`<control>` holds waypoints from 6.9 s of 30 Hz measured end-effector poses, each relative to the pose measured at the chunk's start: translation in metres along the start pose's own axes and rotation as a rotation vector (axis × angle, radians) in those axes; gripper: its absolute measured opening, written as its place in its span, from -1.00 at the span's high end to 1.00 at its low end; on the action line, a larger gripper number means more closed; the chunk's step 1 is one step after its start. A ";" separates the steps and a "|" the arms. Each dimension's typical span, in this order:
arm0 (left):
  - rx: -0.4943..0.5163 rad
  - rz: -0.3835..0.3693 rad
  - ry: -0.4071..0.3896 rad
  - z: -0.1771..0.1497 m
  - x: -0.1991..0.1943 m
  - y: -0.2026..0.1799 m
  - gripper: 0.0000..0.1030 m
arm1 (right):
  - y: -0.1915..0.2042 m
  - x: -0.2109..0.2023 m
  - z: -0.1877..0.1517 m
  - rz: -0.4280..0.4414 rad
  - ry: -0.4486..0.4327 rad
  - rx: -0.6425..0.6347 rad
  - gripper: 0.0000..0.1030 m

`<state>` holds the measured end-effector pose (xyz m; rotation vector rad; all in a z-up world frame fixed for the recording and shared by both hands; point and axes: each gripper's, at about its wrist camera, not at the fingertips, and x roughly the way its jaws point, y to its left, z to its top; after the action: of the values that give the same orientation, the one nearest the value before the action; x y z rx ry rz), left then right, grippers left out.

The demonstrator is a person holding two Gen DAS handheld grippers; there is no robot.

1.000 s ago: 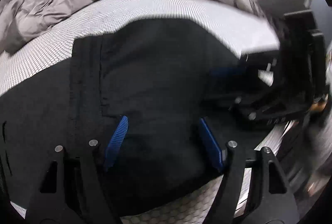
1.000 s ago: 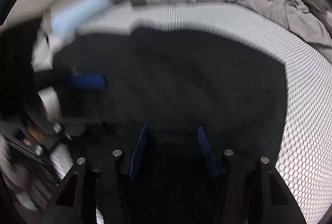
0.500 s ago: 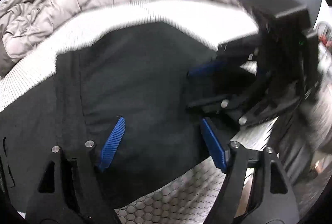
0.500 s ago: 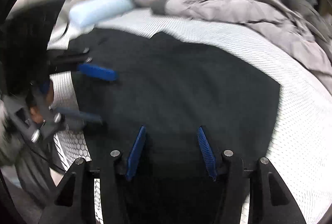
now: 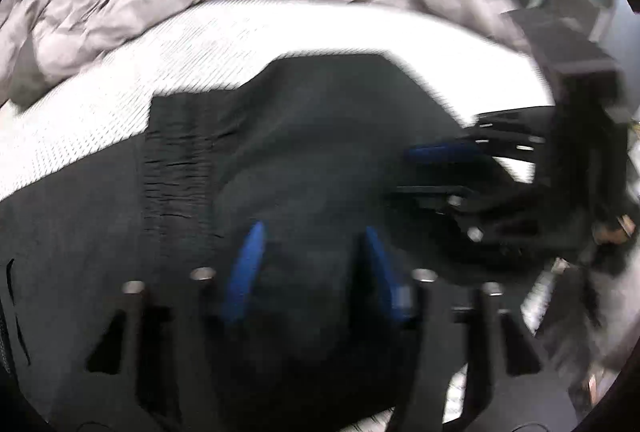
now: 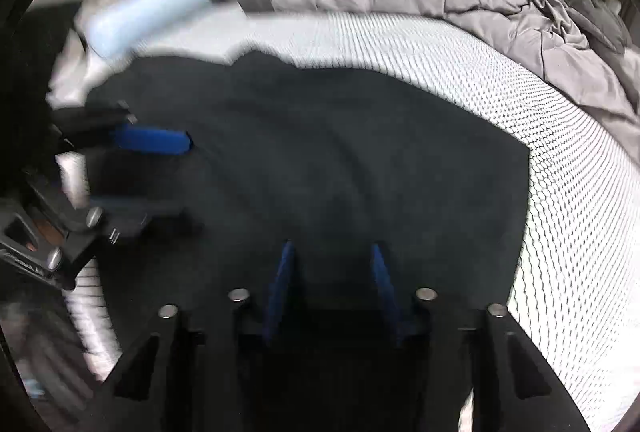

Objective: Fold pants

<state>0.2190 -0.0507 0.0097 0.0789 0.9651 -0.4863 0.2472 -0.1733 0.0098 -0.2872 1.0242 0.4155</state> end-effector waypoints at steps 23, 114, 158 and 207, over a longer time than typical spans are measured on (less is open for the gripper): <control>-0.052 -0.030 -0.002 0.018 0.000 0.032 0.48 | -0.059 0.024 0.027 -0.131 0.041 0.084 0.26; -1.156 0.186 -0.452 -0.173 -0.142 0.226 -0.24 | -0.035 -0.084 -0.055 -0.064 -0.238 0.265 -0.47; -0.468 0.184 -0.226 -0.026 -0.056 0.057 -0.61 | -0.095 -0.057 -0.065 0.379 -0.223 0.592 0.03; -0.395 0.270 -0.212 -0.038 -0.056 0.061 -0.62 | -0.081 -0.068 -0.073 0.343 -0.194 0.543 0.68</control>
<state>0.1893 0.0342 0.0243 -0.1940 0.8115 -0.0482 0.1983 -0.2887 0.0365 0.4140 0.9563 0.4458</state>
